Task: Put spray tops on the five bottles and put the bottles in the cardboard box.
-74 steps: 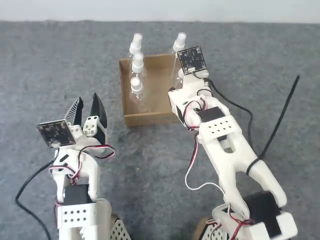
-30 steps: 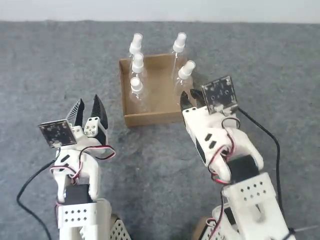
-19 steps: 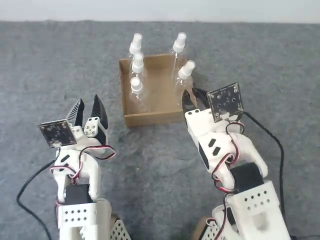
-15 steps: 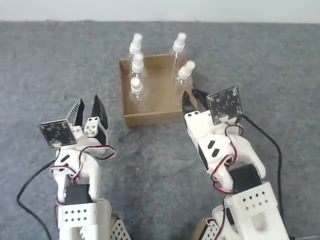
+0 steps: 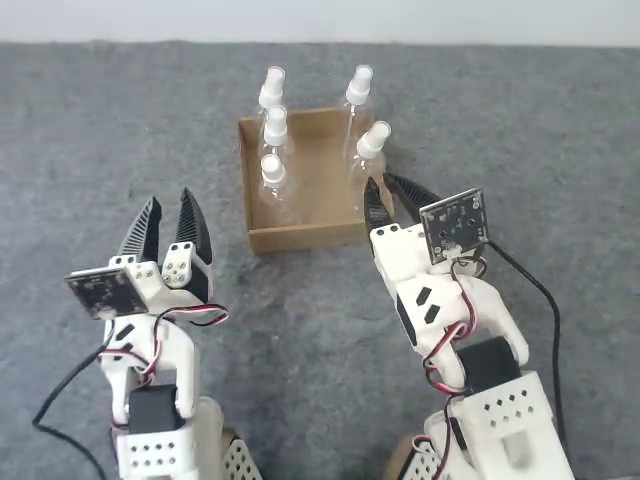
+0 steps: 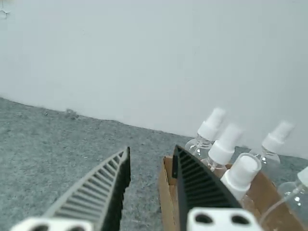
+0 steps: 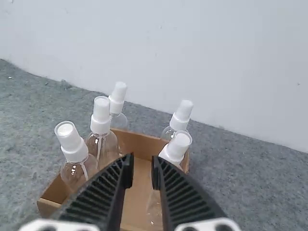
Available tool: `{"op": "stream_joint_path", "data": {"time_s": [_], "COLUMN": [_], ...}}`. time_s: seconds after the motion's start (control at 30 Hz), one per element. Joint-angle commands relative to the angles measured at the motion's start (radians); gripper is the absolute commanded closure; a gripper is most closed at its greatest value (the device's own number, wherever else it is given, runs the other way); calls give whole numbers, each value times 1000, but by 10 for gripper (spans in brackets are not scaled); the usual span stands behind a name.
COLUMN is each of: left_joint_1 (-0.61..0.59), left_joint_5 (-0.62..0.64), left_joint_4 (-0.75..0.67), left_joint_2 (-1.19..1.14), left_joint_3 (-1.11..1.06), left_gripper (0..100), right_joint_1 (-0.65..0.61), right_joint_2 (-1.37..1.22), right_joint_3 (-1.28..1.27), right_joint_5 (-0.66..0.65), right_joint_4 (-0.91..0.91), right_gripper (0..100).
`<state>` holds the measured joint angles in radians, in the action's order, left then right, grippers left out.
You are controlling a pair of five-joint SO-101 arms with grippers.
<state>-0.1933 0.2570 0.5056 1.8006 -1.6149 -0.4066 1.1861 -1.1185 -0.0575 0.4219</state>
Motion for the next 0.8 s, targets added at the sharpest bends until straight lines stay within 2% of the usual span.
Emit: {"op": "stream_joint_path", "data": {"time_s": [0.0,0.27,0.47,0.63,0.77], "left_joint_1": [-3,-3,2,3,3], "left_joint_5": [9,9,9,9,9], "left_joint_4": [-21,-23,-25,-25,-25], "left_joint_2": [23,25,25,25,25], "left_joint_3": [1,-5,-15,-16,-18], "left_gripper": [865,864,863,863,863], "right_joint_1": [-2,-5,4,4,22], "right_joint_2": [39,87,249,392,535], "right_joint_3": [12,12,-35,-153,-241], "right_joint_5": [-14,-14,-17,-104,-118], "right_joint_4": [-30,-22,25,24,25], "right_gripper": [990,991,989,989,989]}}
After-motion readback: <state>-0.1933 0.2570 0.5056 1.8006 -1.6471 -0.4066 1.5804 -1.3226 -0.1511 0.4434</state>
